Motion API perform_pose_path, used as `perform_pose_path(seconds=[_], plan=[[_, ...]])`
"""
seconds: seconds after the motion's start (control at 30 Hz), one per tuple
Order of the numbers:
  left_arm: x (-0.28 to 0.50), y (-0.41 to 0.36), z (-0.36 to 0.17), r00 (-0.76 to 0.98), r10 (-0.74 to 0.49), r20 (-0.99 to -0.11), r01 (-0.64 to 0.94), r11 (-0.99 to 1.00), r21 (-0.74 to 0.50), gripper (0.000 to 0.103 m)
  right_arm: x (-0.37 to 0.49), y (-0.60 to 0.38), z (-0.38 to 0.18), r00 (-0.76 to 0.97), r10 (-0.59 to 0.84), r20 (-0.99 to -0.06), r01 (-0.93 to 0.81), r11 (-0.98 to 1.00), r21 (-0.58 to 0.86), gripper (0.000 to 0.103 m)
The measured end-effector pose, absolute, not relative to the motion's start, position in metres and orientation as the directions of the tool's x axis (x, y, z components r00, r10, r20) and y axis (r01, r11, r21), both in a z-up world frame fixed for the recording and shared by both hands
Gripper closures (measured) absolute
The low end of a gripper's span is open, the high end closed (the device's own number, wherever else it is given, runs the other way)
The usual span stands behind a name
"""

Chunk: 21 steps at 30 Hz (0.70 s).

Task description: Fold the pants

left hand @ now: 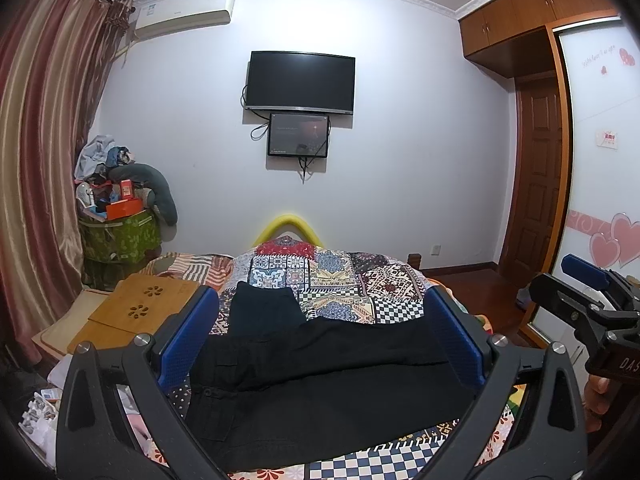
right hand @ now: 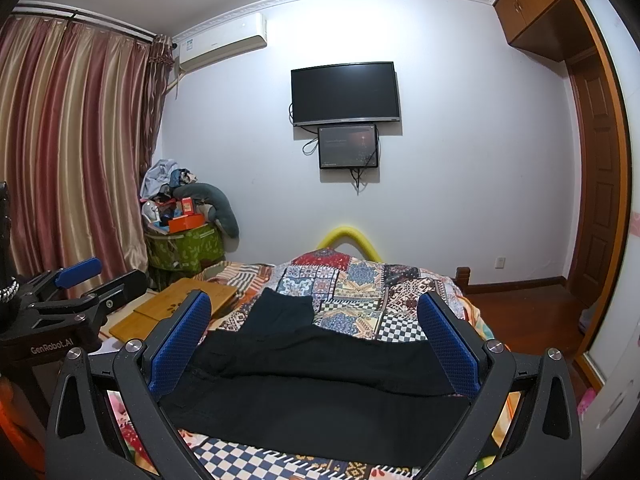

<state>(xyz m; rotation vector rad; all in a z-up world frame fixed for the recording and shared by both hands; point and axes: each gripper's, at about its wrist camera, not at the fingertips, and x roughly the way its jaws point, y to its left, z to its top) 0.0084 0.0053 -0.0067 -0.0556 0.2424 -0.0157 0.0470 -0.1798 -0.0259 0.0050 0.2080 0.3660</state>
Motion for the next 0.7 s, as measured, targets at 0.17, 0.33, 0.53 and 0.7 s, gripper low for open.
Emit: perform_pose_path(seconds=[0.17,0.33,0.53,0.7], plan=[[0.0082,0.0060,-0.0073,0.971,-0.023,-0.239,0.010,0.998,-0.058,0.000,0.0467,-0.1812,-0.0260,0.912,0.357,-0.200,-0.356,0.933,0.044,0.001],[0.0087,0.0056,-0.0070,0.970,-0.023,-0.241,0.009,0.998,-0.060,0.000,0.0467,-0.1812,-0.0265,0.911,0.359,-0.202,-0.357,0.933,0.044,0.001],[0.0093,0.0045,-0.0054,0.970,-0.024,-0.241,0.009,0.998,-0.060,0.000,0.0466,-0.1798,-0.0262,0.911,0.360,-0.203,-0.358,0.933,0.046,0.001],[0.0098,0.0043,-0.0059,0.970,-0.024,-0.242,0.010,0.998,-0.060,0.000,0.0467,-0.1798,-0.0263,0.911,0.359,-0.203,-0.358,0.933,0.046,0.001]])
